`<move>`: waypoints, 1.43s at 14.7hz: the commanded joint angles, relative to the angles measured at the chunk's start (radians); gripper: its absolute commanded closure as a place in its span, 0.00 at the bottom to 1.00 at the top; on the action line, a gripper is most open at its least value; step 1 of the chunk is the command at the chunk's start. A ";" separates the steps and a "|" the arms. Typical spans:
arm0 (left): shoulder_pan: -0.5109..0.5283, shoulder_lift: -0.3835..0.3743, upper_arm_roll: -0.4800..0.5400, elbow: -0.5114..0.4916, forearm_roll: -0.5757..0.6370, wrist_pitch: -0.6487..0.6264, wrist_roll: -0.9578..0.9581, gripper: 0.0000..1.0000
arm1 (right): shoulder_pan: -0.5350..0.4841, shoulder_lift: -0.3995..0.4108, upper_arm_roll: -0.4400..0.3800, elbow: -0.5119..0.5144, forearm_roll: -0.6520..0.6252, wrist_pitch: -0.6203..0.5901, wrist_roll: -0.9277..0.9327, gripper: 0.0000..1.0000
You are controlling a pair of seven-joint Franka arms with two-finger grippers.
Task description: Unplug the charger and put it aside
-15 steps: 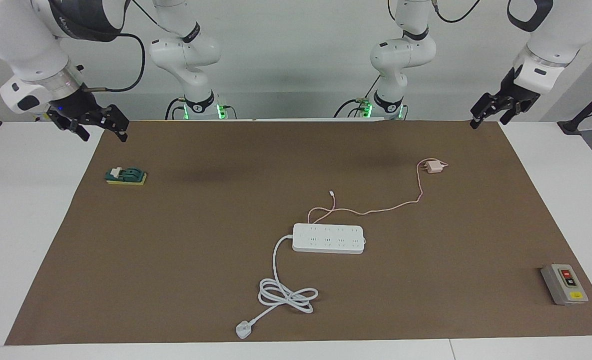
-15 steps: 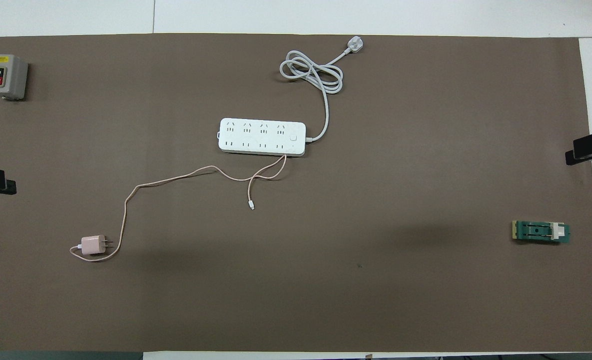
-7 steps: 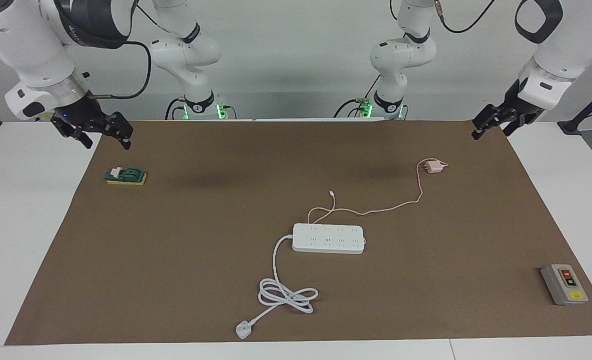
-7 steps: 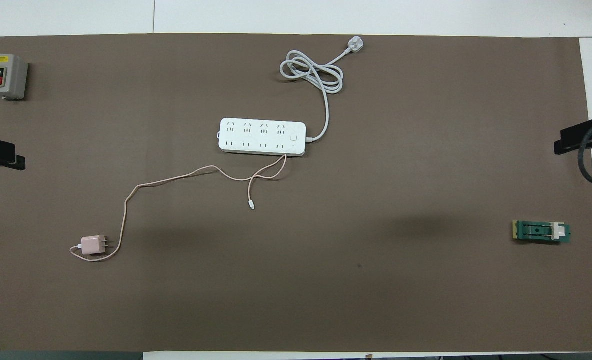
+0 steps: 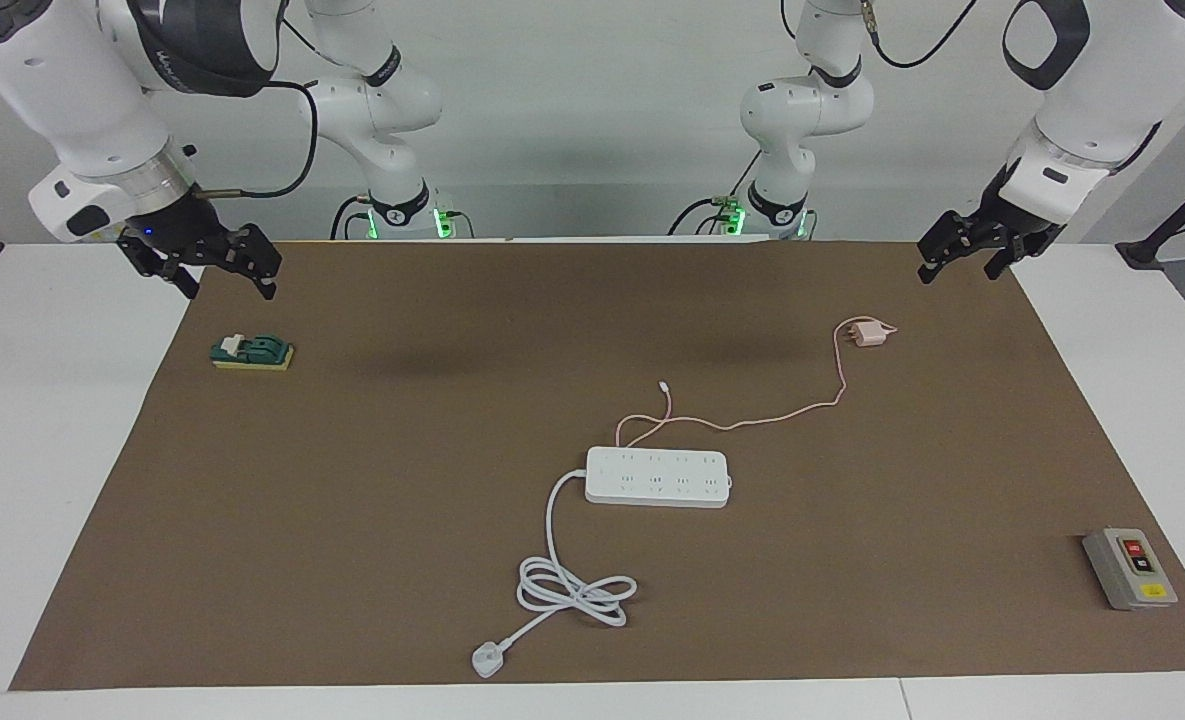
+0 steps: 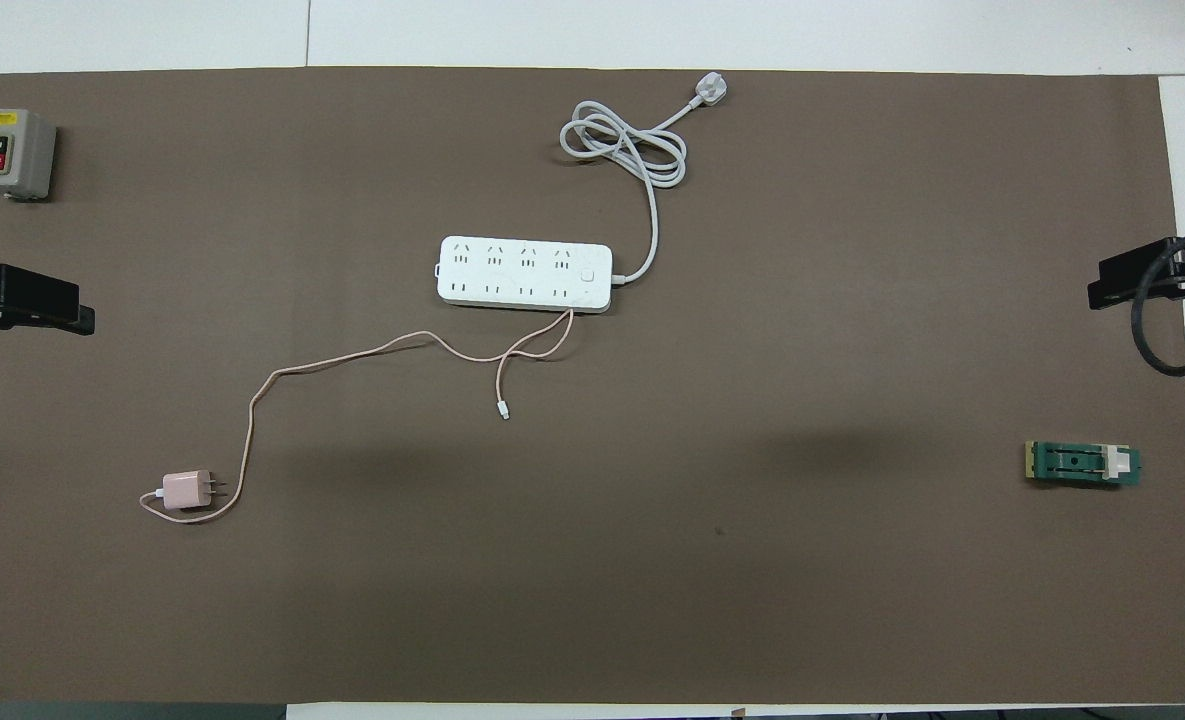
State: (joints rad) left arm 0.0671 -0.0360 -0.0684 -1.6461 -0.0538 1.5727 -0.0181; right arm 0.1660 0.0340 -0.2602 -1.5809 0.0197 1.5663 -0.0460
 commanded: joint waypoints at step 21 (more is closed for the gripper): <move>-0.001 -0.028 0.007 -0.060 0.052 0.007 0.033 0.00 | -0.006 0.001 0.006 0.002 0.005 0.001 0.011 0.00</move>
State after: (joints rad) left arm 0.0675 -0.0414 -0.0671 -1.6792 -0.0209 1.5712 0.0016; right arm 0.1656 0.0340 -0.2602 -1.5809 0.0197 1.5663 -0.0460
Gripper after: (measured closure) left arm 0.000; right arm 0.000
